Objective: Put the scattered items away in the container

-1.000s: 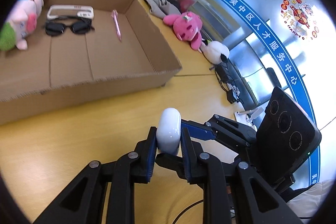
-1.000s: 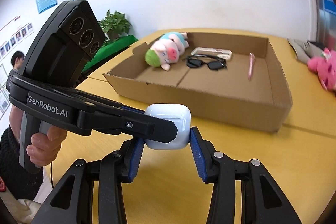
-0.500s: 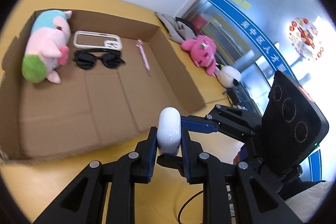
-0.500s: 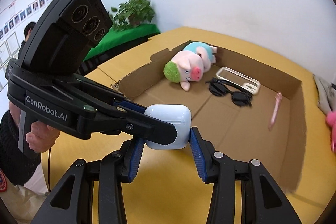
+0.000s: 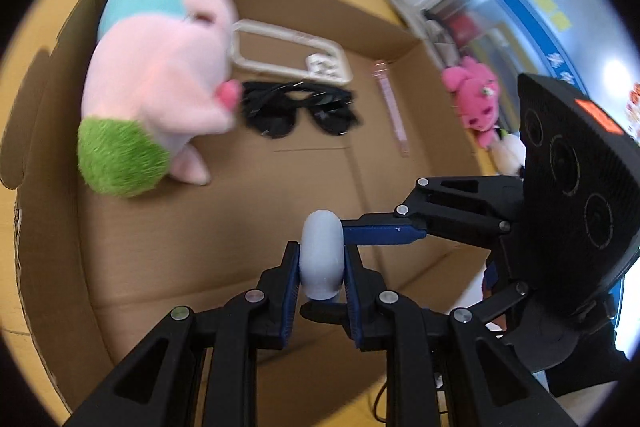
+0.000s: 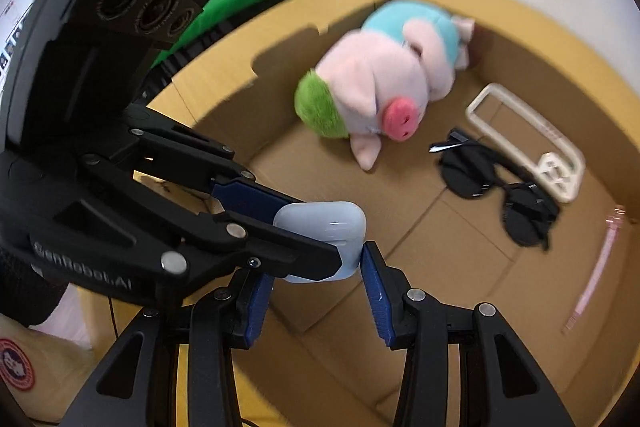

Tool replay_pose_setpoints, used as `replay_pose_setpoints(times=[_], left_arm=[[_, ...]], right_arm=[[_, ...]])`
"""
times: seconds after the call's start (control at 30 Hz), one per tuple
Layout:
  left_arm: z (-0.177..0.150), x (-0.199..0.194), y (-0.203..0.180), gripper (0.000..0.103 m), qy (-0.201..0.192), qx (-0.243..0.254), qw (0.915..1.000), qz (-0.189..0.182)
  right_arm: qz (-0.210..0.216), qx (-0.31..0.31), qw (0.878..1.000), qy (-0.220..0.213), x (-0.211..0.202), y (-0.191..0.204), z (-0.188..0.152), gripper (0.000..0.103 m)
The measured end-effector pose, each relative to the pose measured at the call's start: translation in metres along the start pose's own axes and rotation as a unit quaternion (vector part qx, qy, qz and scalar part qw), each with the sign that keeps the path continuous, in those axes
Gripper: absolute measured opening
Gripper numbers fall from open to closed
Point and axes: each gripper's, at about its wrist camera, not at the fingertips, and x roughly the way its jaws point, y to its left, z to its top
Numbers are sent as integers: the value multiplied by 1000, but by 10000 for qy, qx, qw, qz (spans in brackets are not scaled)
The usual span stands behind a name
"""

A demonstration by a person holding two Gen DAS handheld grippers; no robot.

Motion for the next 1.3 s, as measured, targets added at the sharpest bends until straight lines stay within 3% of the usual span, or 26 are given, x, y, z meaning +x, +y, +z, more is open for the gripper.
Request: replay_pose_setpoints(times=[0.23, 0.5, 0.57, 0.67, 0.8, 0.97, 1.03, 1.1, 1.17, 1.23, 1.3], left_arm=[[-2, 12, 36, 20, 303, -453, 9980, 320], [-10, 9, 50, 29, 236, -615, 9967, 478], [-11, 6, 54, 34, 131, -697, 9954, 638], [-14, 2, 57, 37, 43, -781, 9944, 704], [-21, -8, 47, 37, -197, -615, 9929, 1003], [-36, -46, 28, 42, -1218, -313, 9770, 1722], [-52, -64, 14, 63, -1795, -227, 9624, 2028], [-64, -70, -3, 78, -2249, -169, 9471, 2283], [-76, -69, -21, 80, -2616, -62, 9337, 2445], [-83, -58, -38, 80, -2697, 207, 9308, 2459], [-84, -45, -46, 80, -2512, 391, 9361, 2432]], right_arm=[[460, 121, 9969, 621, 48, -8, 17, 46], [573, 135, 9959, 681, 57, -4, 14, 47], [585, 169, 9958, 688, 57, -3, 11, 51], [517, 176, 9965, 640, 53, -1, 6, 67], [395, 220, 9984, 351, 31, 4, -3, 73], [-279, 310, 9980, -477, -22, 16, -34, 93], [-679, 307, 9941, -786, -42, 26, -54, 96], [-953, 372, 9894, -1027, -57, 28, -74, 98], [-1260, 617, 9819, -1274, -68, 28, -97, 100], [-1513, 916, 9743, -1397, -65, 19, -95, 102], [-1824, 1295, 9646, -1395, -60, 1, -103, 102]])
